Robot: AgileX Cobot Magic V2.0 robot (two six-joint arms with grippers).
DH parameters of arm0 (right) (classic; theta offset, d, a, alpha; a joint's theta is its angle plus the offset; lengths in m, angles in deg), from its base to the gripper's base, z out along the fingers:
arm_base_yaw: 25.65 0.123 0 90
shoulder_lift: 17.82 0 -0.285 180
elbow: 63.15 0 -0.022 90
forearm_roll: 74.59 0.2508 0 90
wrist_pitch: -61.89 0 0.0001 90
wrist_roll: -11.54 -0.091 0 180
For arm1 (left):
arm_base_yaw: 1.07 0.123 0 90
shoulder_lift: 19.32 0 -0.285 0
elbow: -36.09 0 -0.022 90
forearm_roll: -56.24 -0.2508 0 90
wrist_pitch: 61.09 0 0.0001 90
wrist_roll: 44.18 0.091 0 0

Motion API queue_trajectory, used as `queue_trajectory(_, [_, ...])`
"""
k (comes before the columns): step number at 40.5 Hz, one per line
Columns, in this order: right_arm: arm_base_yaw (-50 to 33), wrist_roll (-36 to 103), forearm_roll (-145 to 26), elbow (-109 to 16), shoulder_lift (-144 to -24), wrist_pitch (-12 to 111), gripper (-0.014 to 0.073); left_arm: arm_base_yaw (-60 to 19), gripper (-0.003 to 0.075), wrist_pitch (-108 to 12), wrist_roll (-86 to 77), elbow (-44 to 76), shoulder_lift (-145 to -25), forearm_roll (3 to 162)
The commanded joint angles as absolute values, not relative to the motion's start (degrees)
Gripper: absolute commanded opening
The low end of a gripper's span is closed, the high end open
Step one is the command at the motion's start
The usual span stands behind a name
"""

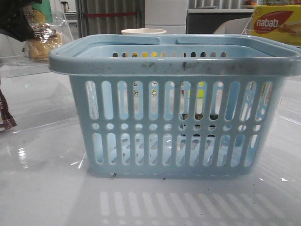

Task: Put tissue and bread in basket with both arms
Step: 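Grasp the packaged sponge-cake bread with the left gripper and lift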

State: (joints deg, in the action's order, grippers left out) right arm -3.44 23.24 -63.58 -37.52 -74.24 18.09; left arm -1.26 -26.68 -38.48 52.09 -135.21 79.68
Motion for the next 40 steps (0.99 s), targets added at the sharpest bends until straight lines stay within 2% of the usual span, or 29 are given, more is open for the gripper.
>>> queue_trajectory(1, [-3.4,23.8,-63.3,-39.1,-74.0,21.8,0.0499,-1.3,0.0092,-28.1,-36.1,54.3,-128.7,81.1])
queue_trajectory(10, [-3.4,23.8,-63.3,-39.1,-74.0,21.8,0.0499,-1.4,0.0092,-25.1,-32.2,54.3,-122.9,82.5])
queue_trajectory(20, [-3.4,23.8,-63.3,-39.1,-74.0,21.8,0.0499,-3.5,0.0092,-15.8,-17.0,54.3,-116.9,93.0])
queue_trajectory(40, [-3.4,23.8,-63.3,-39.1,-74.0,21.8,0.0499,-25.0,0.0092,-10.4,-9.9,54.0,-117.0,91.6])
